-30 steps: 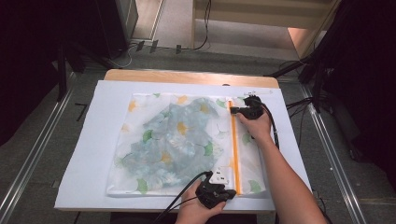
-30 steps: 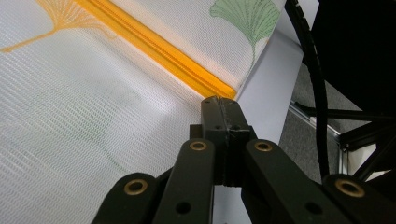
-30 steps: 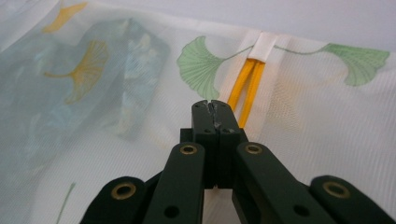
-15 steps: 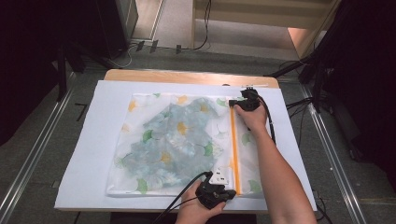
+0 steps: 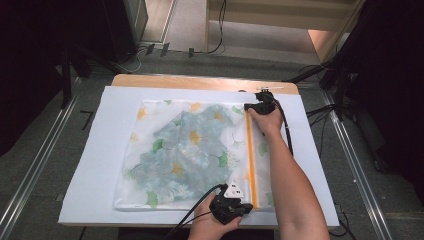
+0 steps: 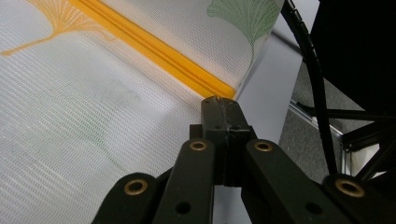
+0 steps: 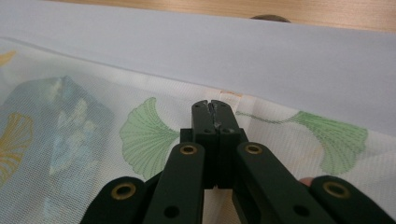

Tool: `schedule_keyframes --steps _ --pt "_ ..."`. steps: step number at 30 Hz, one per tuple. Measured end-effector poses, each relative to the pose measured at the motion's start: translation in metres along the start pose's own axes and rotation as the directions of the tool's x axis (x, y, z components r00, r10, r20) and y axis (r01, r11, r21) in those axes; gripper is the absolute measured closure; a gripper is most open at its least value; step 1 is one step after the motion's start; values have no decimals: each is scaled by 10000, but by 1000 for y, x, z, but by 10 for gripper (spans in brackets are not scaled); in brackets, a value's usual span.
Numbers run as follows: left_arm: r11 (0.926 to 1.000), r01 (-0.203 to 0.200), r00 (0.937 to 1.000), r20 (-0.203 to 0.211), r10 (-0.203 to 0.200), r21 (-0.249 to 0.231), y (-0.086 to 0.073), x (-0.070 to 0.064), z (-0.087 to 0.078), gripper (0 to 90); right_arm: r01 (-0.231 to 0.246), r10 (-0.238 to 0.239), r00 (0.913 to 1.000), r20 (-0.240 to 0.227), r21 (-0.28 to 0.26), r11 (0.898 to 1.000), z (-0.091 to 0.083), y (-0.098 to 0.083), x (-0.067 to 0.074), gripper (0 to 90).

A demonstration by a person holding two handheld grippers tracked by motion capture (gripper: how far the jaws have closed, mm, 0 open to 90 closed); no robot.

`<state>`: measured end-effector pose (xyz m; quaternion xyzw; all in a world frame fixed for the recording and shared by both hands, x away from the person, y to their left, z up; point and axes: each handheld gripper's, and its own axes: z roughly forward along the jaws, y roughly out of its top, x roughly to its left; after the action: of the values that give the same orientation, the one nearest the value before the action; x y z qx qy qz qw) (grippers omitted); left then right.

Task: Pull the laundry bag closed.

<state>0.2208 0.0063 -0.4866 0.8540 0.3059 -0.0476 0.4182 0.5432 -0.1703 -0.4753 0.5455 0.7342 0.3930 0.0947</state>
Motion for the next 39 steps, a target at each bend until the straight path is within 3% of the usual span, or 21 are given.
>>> schedule_keyframes --steps 6,10,11,12,13,17,22,25,27,31,34,36,39 --pt "10000 -7 10000 6 7 -27 0 0 0 900 5 -4 10000 58 -199 9998 0 4 -1 900" --pt "10000 -22 10000 3 22 7 0 0 0 900 -290 288 9995 -115 -165 9994 -1 3 -2 900" --pt "10000 -71 10000 -4 71 15 0 0 0 900 -333 328 9992 -234 -192 9993 -2 2 -1 841" --pt "10000 -73 10000 -2 73 6 0 0 0 900 -389 372 9974 -614 -269 9989 -4 1 -1 697" --pt "9999 -126 9999 3 126 3 0 0 0 900 -488 467 9963 -719 -283 9984 -5 1 1 638" --pt "10000 -50 9999 119 50 45 1 2 0 900 -475 452 9973 -583 -381 9981 -18 -4 8 453" --pt "10000 -39 9998 211 38 66 1 3 -2 900 -54 22 9983 -589 -553 9985 -39 -16 15 332" --pt "10000 90 9988 473 -92 36 1 6 -3 900 89 -127 9987 -499 -763 9970 -55 -26 17 295" --pt "9998 188 9978 630 -188 2 2 8 -5 842 127 -165 9988 -463 -810 9966 -64 -33 16 287" --pt "9975 470 9948 932 -420 -521 2 13 -10 779 181 -219 9989 -409 -902 9958 -78 -47 13 286" --pt "9919 842 9918 1040 -743 -951 2 18 -15 662 154 -207 9986 -494 -1046 9944 -89 -59 11 283" --pt "9873 1091 9906 955 -983 -1152 4 22 -18 537 127 -188 9984 -533 -1110 9937 -96 -66 11 280" --pt "9861 781 9966 369 -735 -1469 6 25 -26 402 249 -320 9979 -560 -1232 9921 -107 -78 12 270"
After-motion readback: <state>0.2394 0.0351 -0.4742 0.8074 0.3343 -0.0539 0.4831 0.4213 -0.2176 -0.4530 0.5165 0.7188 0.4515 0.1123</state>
